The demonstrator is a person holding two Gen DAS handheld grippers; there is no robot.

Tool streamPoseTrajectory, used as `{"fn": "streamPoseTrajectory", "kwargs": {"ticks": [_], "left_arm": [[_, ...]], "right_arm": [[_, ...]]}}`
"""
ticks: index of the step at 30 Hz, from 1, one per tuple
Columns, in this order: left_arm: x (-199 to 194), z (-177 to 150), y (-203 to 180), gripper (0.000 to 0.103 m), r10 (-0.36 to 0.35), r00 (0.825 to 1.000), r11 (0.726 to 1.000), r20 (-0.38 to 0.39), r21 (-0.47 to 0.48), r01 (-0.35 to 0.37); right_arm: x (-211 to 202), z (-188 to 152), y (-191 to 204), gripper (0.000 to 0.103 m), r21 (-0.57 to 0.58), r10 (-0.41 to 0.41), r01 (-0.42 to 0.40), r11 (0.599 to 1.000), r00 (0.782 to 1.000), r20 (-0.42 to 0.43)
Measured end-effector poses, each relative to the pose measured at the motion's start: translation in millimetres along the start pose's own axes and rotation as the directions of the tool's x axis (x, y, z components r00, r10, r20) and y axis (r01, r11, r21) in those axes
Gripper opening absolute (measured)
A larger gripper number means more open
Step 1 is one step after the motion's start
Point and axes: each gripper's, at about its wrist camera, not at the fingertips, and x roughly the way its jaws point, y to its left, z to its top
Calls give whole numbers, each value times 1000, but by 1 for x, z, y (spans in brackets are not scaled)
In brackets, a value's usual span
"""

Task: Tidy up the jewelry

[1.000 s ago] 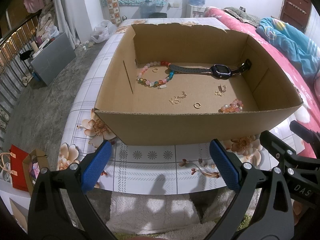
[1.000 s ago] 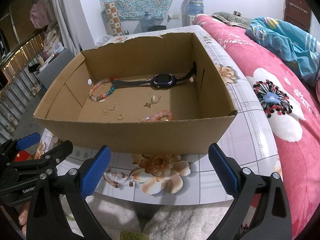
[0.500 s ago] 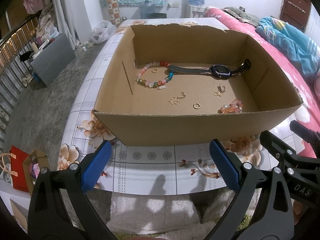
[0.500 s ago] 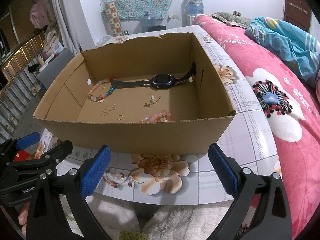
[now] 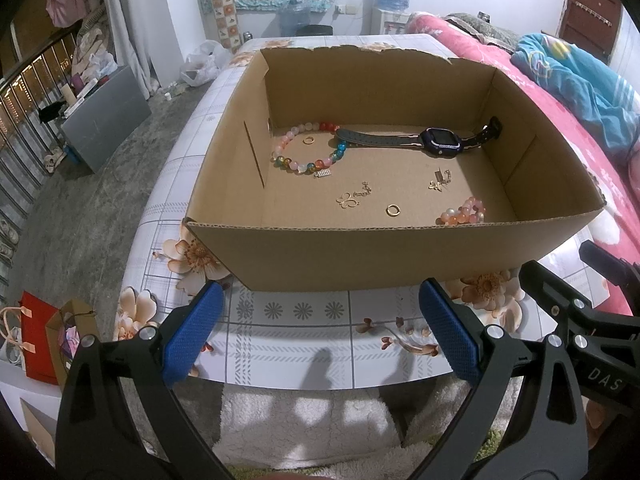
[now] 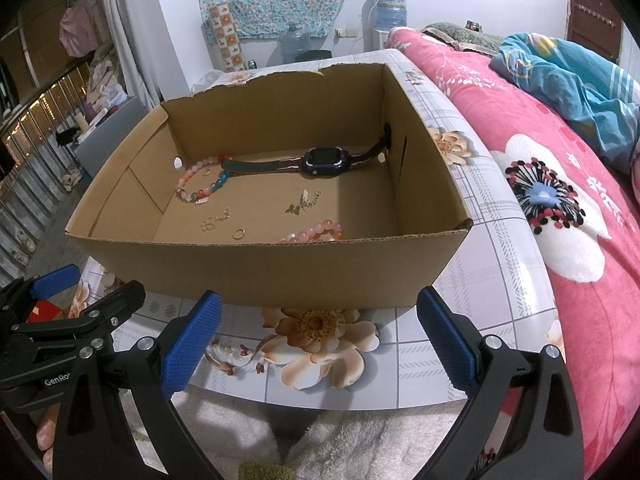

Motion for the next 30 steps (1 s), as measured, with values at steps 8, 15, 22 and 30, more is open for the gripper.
{"fn": "streamPoseTrajectory", "kwargs": {"ticks": [8, 15, 22, 30], "left_arm": [[0, 0, 0, 95, 0, 1000, 1000, 1, 0, 0], [0, 0, 0, 95, 1, 1000, 1000, 0, 1, -1], [0, 0, 0, 95, 1, 1000, 1000, 0, 1, -1], [1, -1, 1, 95, -4, 1000, 1000, -9, 1, 4]], "right_arm": [[0, 0, 0, 95, 2, 0, 0, 1000, 1000, -1], [0, 0, -1, 95, 2, 1, -1, 1000, 1000, -2], [0, 0, -1, 95, 2, 0, 0, 1000, 1000, -2], [0, 0, -1, 95, 2, 0, 0, 1000, 1000, -3]]}}
